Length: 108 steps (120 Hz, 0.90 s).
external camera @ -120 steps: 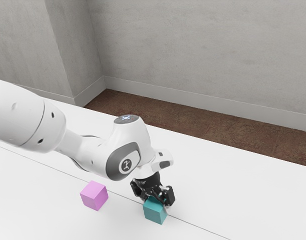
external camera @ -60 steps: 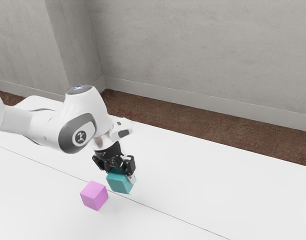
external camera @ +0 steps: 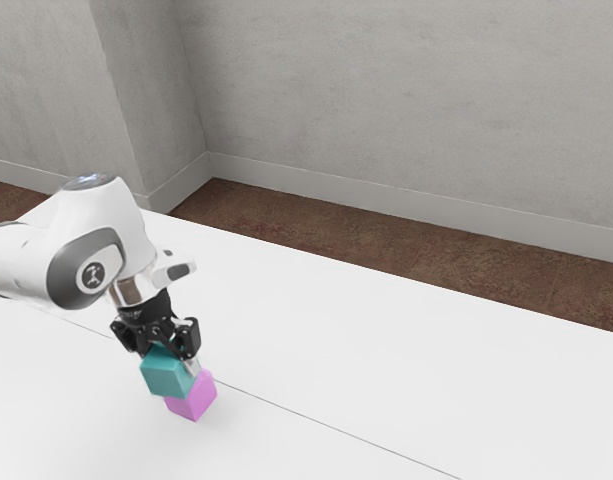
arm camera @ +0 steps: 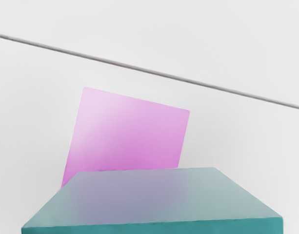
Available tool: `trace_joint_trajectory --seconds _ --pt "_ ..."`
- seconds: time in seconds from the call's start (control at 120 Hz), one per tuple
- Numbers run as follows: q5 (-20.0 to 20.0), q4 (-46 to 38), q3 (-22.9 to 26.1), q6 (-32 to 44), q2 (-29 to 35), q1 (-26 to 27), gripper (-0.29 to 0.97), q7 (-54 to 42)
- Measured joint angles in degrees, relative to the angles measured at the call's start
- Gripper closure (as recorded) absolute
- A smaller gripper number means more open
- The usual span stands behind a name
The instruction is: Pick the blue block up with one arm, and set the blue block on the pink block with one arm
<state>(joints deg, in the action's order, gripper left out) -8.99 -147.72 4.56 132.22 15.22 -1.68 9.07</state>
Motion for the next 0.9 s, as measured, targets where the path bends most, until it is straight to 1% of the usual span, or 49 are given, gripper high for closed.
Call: trace_joint_trajectory --seconds 0.308,0.583,0.783,0.9 --pt "1.96 4.27 0.00 -0.48 -5.34 -1.75 0.34 -2.61" --pt "2.33 4.76 -0.01 -0.19 -7.69 -1.61 0.34 -5.47" --pt "1.45 5.21 0.17 -0.02 -7.90 -1.12 0.16 -7.95" --pt "1.38 6.22 0.58 -0.05 -5.12 -1.34 0.09 -9.08"
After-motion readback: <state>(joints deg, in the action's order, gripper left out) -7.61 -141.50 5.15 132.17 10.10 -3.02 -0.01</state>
